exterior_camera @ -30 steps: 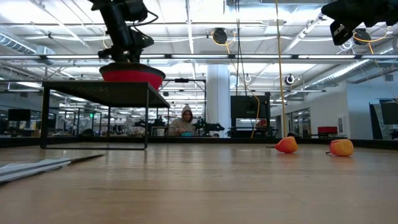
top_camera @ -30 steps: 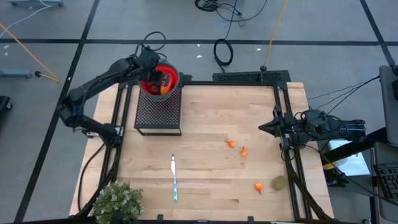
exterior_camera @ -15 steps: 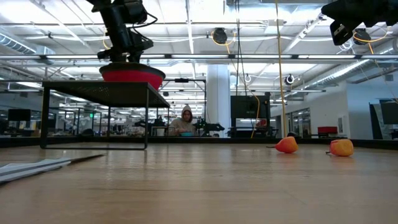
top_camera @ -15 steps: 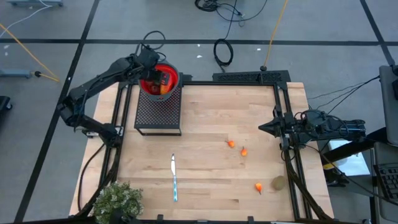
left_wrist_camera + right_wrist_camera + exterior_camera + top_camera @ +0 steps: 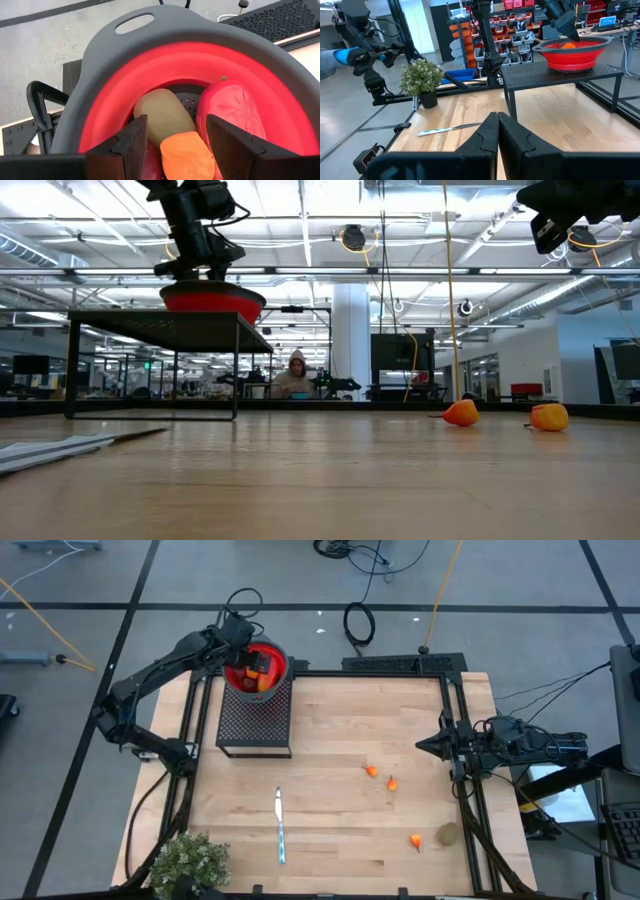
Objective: Pick & Place Fruit
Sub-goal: Put the kiwi into the red strainer bowl on the shelf
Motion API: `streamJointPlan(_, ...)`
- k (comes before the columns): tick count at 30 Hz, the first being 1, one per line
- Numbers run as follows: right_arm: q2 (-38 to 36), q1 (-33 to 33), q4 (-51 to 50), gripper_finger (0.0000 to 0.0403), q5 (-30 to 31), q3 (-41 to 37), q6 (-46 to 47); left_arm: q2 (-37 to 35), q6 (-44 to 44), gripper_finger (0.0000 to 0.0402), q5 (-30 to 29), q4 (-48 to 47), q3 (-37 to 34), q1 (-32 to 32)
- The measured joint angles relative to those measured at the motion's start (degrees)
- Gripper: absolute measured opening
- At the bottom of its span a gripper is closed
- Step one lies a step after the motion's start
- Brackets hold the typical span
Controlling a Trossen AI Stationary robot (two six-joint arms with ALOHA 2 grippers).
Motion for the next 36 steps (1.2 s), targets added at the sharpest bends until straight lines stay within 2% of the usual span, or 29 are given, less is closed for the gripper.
streamJointPlan(2, 0.0, 0.0, 0.0, 0.0, 0.0, 0.0, 0.0, -0.15, -0.77, 0.0203, 0.79, 0.0, 0.0, 0.0)
streamJointPlan(11, 0.0, -0.01, 0.02, 0.0001, 0.0, 0.0, 0.0, -3.14, -5.46, 0.0204, 14.84, 1.31, 0.0, -0.57)
streamJointPlan(15, 0.0, -0.02, 0.02, 0.0003, 0.0, 0.0, 0.0, -5.63, -5.78, 0.0194, 18.59, 1.28, -0.02, -1.95)
streamJointPlan(28, 0.0, -0.01, -1.01, 0.0001, -0.17, 0.0, 0.0, -15.06, -11.71, 0.0132, 19.49, 1.23, 0.0, -11.09)
streamJointPlan(33, 0.0, -0.02, -3.16, 0.0001, -2.0, 0.0, 0.0, -16.91, -9.12, 0.0115, 19.31, 1.26, -0.02, -16.42)
streamJointPlan(36, 0.0, 0.0, -4.99, 0.0001, -3.94, 0.0, -0.01, -16.78, -8.77, 0.0107, 16.94, 1.31, 0.0, -20.16)
